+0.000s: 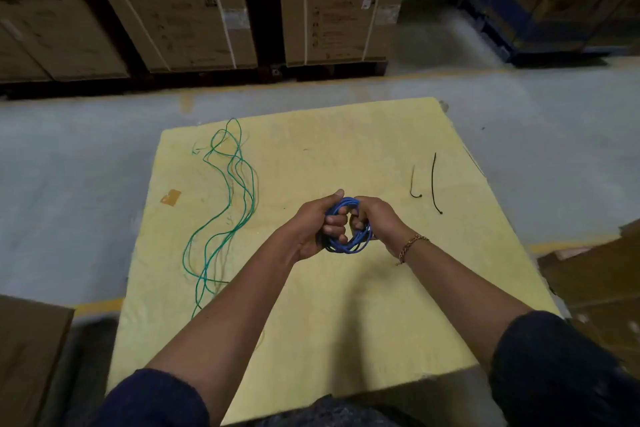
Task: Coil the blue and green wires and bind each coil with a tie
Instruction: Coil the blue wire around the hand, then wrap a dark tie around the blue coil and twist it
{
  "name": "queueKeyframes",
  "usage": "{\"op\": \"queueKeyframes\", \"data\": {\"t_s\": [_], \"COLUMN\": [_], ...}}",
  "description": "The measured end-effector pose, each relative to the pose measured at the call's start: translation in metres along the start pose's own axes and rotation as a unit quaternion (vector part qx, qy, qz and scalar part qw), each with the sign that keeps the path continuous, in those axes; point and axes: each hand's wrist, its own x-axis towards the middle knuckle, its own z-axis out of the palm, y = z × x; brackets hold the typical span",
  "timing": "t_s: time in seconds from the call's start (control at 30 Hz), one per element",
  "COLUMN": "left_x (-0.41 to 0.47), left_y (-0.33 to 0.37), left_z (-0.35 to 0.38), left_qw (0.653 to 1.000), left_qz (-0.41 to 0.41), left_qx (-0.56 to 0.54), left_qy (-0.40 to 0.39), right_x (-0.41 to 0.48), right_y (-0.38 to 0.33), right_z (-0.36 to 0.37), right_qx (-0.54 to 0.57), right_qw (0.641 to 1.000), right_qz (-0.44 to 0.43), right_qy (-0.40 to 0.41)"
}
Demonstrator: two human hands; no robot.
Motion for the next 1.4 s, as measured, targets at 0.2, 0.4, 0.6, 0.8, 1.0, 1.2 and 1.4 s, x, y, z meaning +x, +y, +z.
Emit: {"op": "queueKeyframes", "data": {"t_s": [0.2, 0.4, 0.6, 0.8, 1.0, 1.2, 1.4], "left_x": [0.014, 0.043, 0.061, 0.066, 0.078, 0.085, 0.084], "left_y": [-0.01, -0.02, -0.03, -0.029, -0.03, -0.036, -0.024], "left_z": [0.004, 0.02, 0.035, 0.037, 0.022, 0.013, 0.003], "left_qw": [0.999, 0.997, 0.989, 0.991, 0.99, 0.981, 0.964], "left_qz": [-0.036, -0.017, -0.009, -0.012, -0.023, -0.014, 0.023], "left_qx": [0.016, -0.006, -0.061, -0.086, -0.077, -0.123, -0.177], "left_qy": [-0.037, 0.071, 0.131, 0.103, 0.114, 0.151, 0.199], "right_x": [0.0, 0.028, 0.095, 0.14, 0.173, 0.178, 0.113], "right_y": [0.021, 0.044, 0.081, 0.097, 0.112, 0.115, 0.048], "right_z": [-0.019, -0.069, -0.135, -0.173, -0.179, -0.176, -0.145], "right_qx": [-0.001, 0.118, -0.235, -0.427, -0.515, -0.531, -0.186], "right_qw": [1.0, 0.987, 0.966, 0.893, 0.845, 0.833, 0.963], "right_qz": [0.006, 0.04, -0.034, -0.046, -0.019, -0.059, -0.163], "right_qy": [0.003, -0.1, 0.101, 0.132, 0.142, 0.141, 0.108]}}
